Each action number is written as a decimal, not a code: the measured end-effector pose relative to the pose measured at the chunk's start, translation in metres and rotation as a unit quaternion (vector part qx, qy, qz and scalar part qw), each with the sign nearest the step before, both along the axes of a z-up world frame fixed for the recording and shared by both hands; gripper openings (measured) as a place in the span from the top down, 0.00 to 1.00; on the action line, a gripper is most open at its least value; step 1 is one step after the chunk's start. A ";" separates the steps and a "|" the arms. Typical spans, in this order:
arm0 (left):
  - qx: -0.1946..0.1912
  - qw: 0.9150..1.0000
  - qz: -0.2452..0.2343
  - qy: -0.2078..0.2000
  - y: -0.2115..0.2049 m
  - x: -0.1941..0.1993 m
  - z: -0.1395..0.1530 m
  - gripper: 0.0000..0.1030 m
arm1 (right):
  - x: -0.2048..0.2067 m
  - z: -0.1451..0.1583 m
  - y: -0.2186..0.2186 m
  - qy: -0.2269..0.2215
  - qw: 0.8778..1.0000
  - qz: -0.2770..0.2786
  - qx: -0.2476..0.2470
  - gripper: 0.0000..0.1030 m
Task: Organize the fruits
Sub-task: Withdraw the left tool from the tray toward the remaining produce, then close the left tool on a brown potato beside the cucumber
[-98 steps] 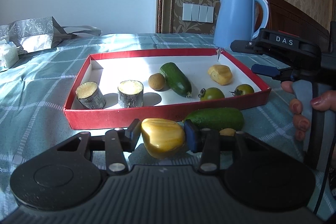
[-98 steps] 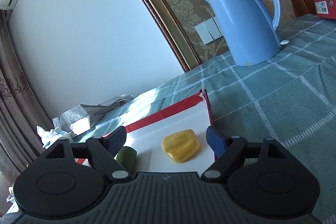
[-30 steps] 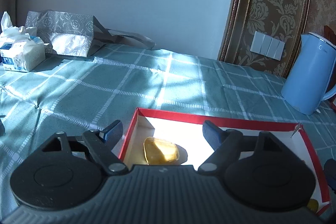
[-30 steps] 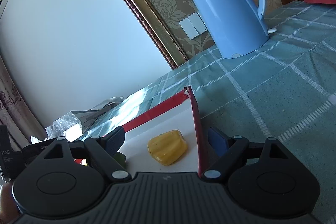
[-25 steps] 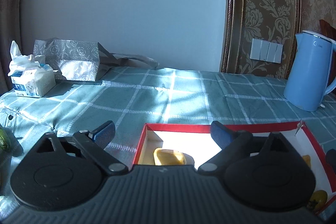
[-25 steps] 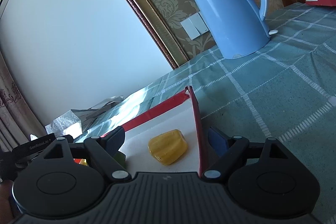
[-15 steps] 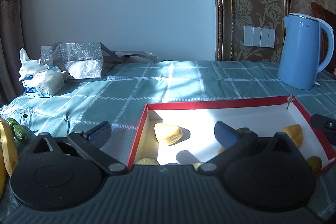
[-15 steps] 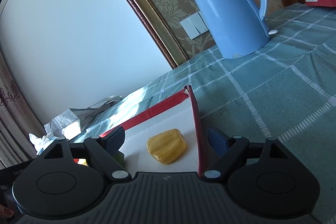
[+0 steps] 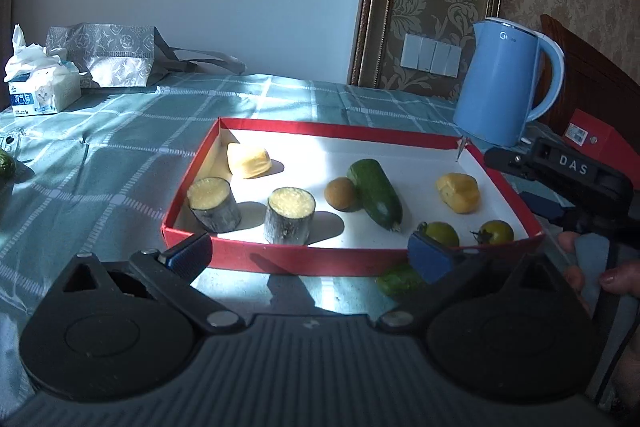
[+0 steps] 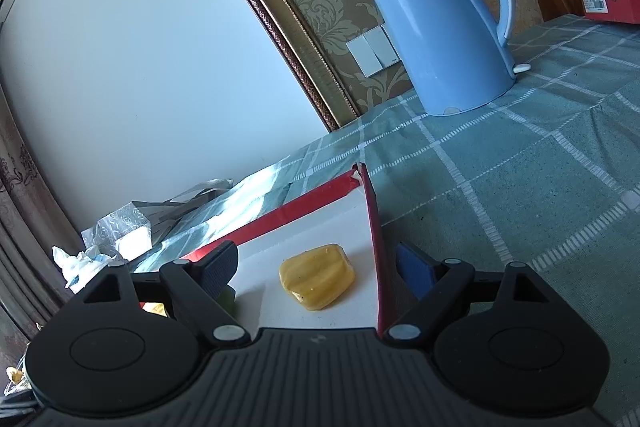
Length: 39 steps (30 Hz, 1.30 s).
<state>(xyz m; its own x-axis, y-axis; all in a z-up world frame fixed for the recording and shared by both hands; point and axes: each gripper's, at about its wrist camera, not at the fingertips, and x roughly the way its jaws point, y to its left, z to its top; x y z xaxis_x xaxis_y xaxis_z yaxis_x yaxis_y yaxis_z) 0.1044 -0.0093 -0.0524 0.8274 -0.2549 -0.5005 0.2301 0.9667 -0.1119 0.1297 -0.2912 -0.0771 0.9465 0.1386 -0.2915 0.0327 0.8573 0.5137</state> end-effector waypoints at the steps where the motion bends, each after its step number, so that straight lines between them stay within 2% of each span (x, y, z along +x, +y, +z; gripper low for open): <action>1: 0.001 1.000 -0.017 0.011 -0.005 -0.004 -0.004 0.04 | -0.001 0.001 0.000 -0.004 1.000 0.001 0.001 0.16; 2: 0.000 0.999 -0.032 0.014 -0.009 -0.008 -0.006 0.09 | -0.003 0.002 0.000 -0.007 1.000 0.002 0.001 0.16; 4: 0.008 0.999 -0.051 0.012 -0.019 -0.017 -0.010 0.11 | -0.005 0.004 0.001 -0.012 1.000 0.003 -0.002 0.16; 8: 0.051 0.996 -0.071 -0.012 -0.042 -0.026 -0.012 0.19 | -0.006 0.006 0.004 -0.018 1.000 0.003 -0.018 0.16; 9: 0.051 0.995 -0.079 -0.010 -0.045 -0.025 -0.012 0.27 | -0.007 0.006 0.005 -0.018 1.000 0.001 -0.024 0.16; 12: 0.053 0.993 -0.102 -0.001 -0.053 -0.024 -0.014 0.38 | -0.006 0.006 0.005 -0.018 0.999 0.000 -0.027 0.16; 15: 0.054 0.991 -0.120 -0.003 -0.057 -0.025 -0.019 0.46 | -0.007 0.006 0.004 -0.021 1.000 -0.001 -0.021 0.16; 20: 0.051 0.991 -0.126 -0.010 -0.057 -0.026 -0.020 0.47 | -0.006 0.006 0.006 -0.019 1.000 0.006 -0.024 0.16; 22: 0.053 0.990 -0.128 -0.008 -0.054 -0.027 -0.021 0.51 | -0.006 0.006 0.007 -0.019 0.999 0.009 -0.029 0.16; 24: 0.051 0.991 -0.126 -0.004 -0.049 -0.028 -0.021 0.63 | -0.007 0.006 0.007 -0.022 0.999 0.009 -0.030 0.16; 27: 0.039 0.991 -0.127 0.002 -0.045 -0.025 -0.022 0.65 | -0.008 0.006 0.007 -0.023 0.999 0.008 -0.030 0.16; 31: 0.051 0.991 -0.126 -0.002 -0.048 -0.026 -0.022 0.66 | -0.007 0.006 0.007 -0.021 0.999 0.010 -0.030 0.16; 33: 0.056 0.990 -0.130 0.013 -0.046 -0.025 -0.024 0.74 | -0.009 0.007 0.008 -0.024 0.999 0.013 -0.030 0.16; 39: 0.049 0.993 -0.107 0.017 -0.021 -0.028 -0.025 0.74 | -0.029 0.009 0.009 -0.010 0.998 0.062 0.005 0.16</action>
